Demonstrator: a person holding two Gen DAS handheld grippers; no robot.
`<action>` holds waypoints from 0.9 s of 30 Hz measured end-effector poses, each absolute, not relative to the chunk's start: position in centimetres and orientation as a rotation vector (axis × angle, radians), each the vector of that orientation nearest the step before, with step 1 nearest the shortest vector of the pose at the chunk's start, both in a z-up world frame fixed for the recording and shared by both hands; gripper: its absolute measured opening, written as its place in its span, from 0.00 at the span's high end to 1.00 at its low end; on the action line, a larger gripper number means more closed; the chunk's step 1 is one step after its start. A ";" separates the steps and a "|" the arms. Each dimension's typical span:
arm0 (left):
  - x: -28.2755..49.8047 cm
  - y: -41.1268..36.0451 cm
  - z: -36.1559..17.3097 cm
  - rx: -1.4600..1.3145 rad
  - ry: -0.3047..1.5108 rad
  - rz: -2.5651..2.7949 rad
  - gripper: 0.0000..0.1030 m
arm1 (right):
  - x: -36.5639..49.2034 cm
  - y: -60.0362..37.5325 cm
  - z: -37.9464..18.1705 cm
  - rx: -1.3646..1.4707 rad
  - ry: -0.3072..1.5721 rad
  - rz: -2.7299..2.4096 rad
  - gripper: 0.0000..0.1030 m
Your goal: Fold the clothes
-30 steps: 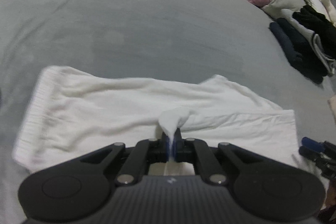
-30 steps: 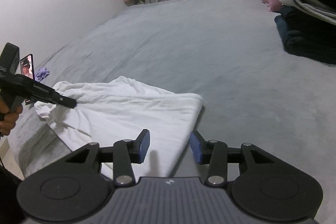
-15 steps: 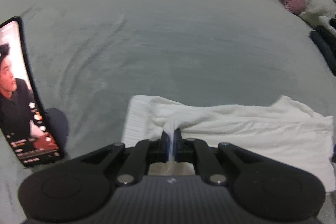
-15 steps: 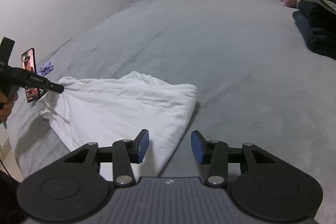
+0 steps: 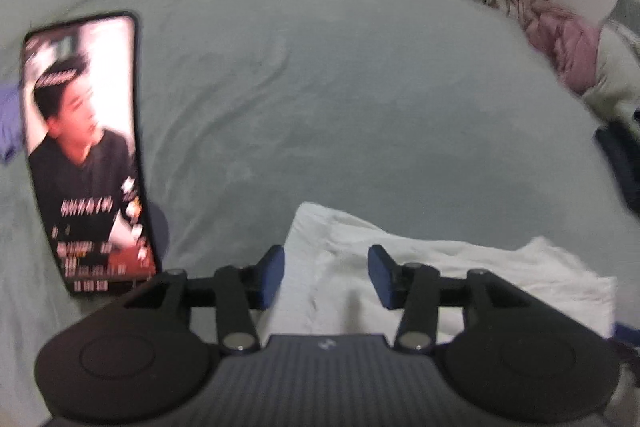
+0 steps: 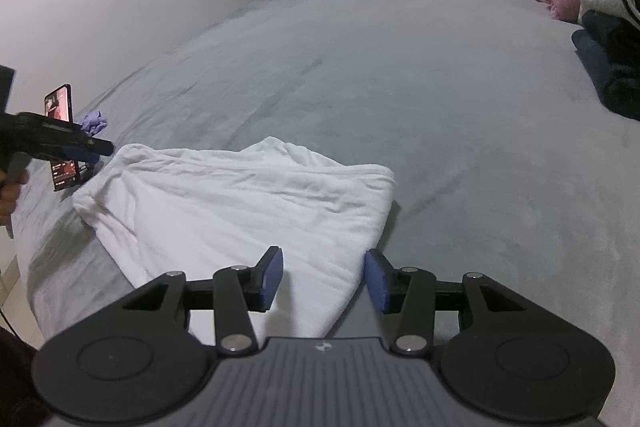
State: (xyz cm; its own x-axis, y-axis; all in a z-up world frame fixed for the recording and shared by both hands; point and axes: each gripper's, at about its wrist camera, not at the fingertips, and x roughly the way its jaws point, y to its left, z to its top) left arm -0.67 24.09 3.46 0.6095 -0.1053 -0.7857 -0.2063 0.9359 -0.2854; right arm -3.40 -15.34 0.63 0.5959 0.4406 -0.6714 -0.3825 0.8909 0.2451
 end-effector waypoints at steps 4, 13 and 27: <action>-2.2 25.6 1.5 -0.647 0.968 -0.034 0.62 | -3.3 -15.2 0.7 0.079 0.798 0.476 0.56; -2.6 25.9 -2.4 -0.839 1.021 0.014 0.62 | -3.5 -15.3 0.7 0.076 0.799 0.478 0.56; -2.4 25.1 -3.0 -0.815 0.925 0.113 0.98 | -3.4 -15.3 0.5 0.070 0.809 0.483 0.56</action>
State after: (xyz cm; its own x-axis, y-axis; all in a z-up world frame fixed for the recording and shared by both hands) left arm -2.40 25.12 -2.97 0.6182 -0.2449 -0.7469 -0.4180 0.7023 -0.5762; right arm -3.39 -15.35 0.50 0.5882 0.4402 -0.6784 -0.3879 0.8896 0.2410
